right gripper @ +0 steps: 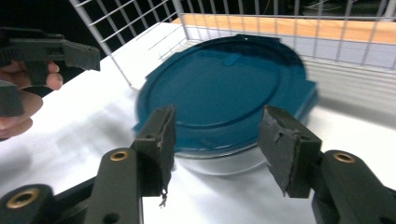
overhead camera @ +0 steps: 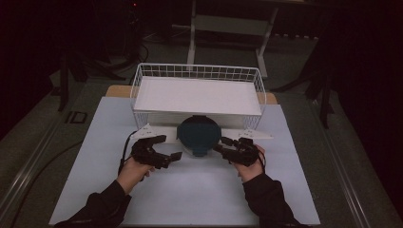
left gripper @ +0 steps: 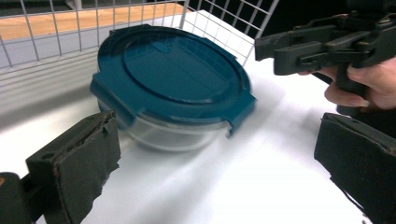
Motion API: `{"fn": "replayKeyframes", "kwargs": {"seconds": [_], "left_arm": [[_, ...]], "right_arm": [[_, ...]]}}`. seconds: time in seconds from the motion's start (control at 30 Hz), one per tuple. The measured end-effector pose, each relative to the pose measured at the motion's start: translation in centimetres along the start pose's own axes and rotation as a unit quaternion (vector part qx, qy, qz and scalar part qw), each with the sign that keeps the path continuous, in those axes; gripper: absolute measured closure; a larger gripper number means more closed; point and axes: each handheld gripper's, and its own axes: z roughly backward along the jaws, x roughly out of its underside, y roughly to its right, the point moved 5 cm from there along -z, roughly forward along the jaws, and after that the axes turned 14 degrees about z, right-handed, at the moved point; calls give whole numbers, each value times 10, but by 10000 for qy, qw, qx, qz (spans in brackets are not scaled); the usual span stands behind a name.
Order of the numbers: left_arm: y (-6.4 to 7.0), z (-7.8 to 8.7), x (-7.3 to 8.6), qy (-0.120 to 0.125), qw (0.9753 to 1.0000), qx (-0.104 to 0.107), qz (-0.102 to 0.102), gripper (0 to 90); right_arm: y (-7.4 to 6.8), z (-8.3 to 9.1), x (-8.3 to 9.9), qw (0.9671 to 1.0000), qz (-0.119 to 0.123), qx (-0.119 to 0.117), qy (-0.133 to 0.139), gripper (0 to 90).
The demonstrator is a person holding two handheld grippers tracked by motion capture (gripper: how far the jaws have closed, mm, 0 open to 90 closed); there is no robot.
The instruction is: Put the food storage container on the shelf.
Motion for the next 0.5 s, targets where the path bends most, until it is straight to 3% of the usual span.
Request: {"fn": "replayKeyframes", "kwargs": {"seconds": [0.07,0.2,0.37,0.5], "left_arm": [[2,9,4,38,9999,-112,-96,6],[4,22,15,15,9999,-147,-62,6],[6,35,28,15,9997,-244,-61,6],[8,41,36,7,9995,-291,-104,6]], "right_arm": [[-8,0,2,9999,-13,-120,-43,507],[-22,-3,8,9994,118,-269,-164,534],[-30,-6,8,9992,239,-209,-248,518],[-36,-8,7,9990,307,-206,-251,572]]}}
